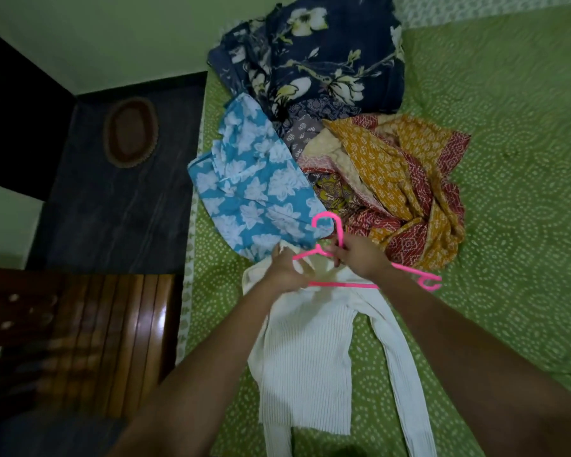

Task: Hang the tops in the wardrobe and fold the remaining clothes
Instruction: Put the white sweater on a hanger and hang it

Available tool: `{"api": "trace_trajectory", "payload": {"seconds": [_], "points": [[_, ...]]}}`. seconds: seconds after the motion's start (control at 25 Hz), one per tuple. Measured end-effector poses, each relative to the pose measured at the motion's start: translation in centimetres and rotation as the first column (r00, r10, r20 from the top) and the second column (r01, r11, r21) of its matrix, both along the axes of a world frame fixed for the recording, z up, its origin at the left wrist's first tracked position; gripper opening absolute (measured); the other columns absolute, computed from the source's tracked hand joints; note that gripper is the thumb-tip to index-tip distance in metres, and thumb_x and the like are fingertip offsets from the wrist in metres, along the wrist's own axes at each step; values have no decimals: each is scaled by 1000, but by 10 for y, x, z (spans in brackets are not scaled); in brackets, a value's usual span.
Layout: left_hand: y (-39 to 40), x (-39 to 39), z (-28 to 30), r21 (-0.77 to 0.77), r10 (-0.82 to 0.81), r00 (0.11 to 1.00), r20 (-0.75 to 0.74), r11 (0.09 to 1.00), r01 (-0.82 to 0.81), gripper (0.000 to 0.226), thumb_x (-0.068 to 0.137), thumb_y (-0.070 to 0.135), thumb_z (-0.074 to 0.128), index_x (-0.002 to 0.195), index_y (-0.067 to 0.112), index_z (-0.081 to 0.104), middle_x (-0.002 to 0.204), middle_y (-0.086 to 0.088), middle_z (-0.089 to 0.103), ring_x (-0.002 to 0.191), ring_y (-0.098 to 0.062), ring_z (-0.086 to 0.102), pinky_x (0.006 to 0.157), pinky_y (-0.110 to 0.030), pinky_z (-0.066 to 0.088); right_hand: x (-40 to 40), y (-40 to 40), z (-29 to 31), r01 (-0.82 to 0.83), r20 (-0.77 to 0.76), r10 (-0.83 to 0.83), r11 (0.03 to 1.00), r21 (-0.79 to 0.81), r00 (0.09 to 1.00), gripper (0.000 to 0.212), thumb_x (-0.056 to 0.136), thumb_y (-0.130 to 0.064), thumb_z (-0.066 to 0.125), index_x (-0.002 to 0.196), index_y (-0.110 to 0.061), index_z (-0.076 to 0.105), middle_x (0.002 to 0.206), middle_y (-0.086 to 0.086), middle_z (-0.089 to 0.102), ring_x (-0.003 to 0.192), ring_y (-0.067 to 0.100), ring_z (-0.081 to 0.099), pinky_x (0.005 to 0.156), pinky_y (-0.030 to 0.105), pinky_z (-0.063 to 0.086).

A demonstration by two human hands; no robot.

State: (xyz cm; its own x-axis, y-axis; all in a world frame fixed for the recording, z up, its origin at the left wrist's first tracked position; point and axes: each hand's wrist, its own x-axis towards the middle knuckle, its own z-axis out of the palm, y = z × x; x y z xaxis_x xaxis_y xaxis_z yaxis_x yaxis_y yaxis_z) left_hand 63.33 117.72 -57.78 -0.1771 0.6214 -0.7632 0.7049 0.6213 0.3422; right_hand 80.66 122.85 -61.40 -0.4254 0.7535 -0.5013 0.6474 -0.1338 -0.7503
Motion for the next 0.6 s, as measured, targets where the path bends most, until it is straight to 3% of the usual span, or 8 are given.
{"api": "trace_trajectory", "payload": {"seconds": [0.12, 0.24, 0.32, 0.36, 0.44, 0.48, 0.52, 0.6], "points": [[-24, 25, 37, 68, 68, 990, 126, 995, -77, 87, 74, 13, 76, 146, 11, 27, 158, -7, -8, 142, -20, 20, 77, -30, 55, -17, -11, 31, -67, 35, 66, 998, 20, 997, 28, 96, -41, 51, 89, -17, 65, 73, -6, 69, 64, 14, 59, 56, 24, 39], [-34, 33, 69, 129, 18, 976, 215, 990, -47, 64, 65, 16, 71, 125, 9, 48, 143, -13, 27, 111, -21, 52, 58, -37, 59, -15, -28, 56, -56, -15, 57, 997, 44, 998, 33, 94, -41, 54, 85, -12, 67, 75, 1, 72, 68, 18, 62, 63, 29, 43], [-37, 21, 96, 203, 12, 972, 237, 977, -61, 50, 76, 17, 70, 121, 11, 49, 120, -6, 48, 91, -22, 60, 61, -34, 56, -6, -35, 75, 37, -67, -33, 998, 57, 997, 32, 94, -39, 55, 76, -15, 66, 70, -2, 70, 63, 13, 59, 62, 31, 41], [-40, 10, 108, 297, 15, 987, 161, 953, -63, 44, 83, 21, 67, 121, 14, 47, 115, 0, 51, 92, -21, 58, 69, -33, 52, -1, -38, 85, 75, -114, -69, 996, 47, 991, 31, 94, -37, 56, 73, -15, 65, 68, -2, 70, 62, 12, 57, 64, 32, 41], [-49, -19, 121, 474, -89, 980, -178, 865, 164, 34, 90, 35, 59, 118, 20, 45, 114, 9, 55, 106, -18, 51, 87, -35, 42, 12, -42, 101, 122, -237, -119, 993, -2, 964, 30, 93, -32, 58, 71, -12, 64, 65, 0, 68, 65, 14, 59, 76, 38, 44], [-55, -31, 122, 453, -186, 937, -294, 837, 308, 30, 93, 43, 53, 115, 23, 46, 111, 11, 56, 109, -16, 49, 91, -36, 38, 18, -45, 108, 136, -297, -139, 990, -29, 945, 29, 93, -29, 59, 71, -10, 62, 63, 1, 67, 65, 16, 60, 82, 43, 45], [-62, -36, 124, 399, -303, 897, -323, 815, 419, 29, 95, 49, 46, 110, 25, 48, 105, 11, 56, 110, -17, 51, 91, -35, 36, 23, -49, 114, 149, -344, -157, 988, -51, 926, 28, 93, -27, 59, 71, -10, 61, 63, 4, 66, 65, 17, 61, 85, 49, 46], [-75, -29, 125, 370, -412, 892, -185, 812, 452, 29, 99, 45, 40, 107, 20, 51, 101, 2, 58, 106, -26, 57, 84, -33, 38, 27, -58, 127, 176, -384, -191, 982, -74, 903, 22, 93, -24, 58, 75, -12, 60, 68, 7, 65, 66, 20, 61, 86, 58, 46]]}}
